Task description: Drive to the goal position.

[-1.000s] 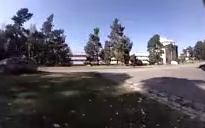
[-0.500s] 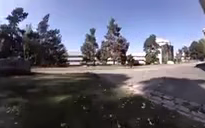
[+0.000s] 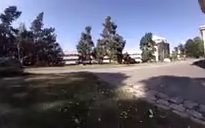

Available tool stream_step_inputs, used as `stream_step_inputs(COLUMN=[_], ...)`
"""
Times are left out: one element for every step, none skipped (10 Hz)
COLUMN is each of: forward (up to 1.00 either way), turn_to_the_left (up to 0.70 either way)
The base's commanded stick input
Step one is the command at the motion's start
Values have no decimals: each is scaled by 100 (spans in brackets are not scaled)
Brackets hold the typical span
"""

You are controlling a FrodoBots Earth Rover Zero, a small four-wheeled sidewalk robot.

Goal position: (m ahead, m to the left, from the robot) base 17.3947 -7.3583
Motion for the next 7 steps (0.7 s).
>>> stream_step_inputs(forward=[70, 70, 70, 70, 70, 70, 70], turn_to_the_left=[-14, -14, -14, -14, -14, -14, -14])
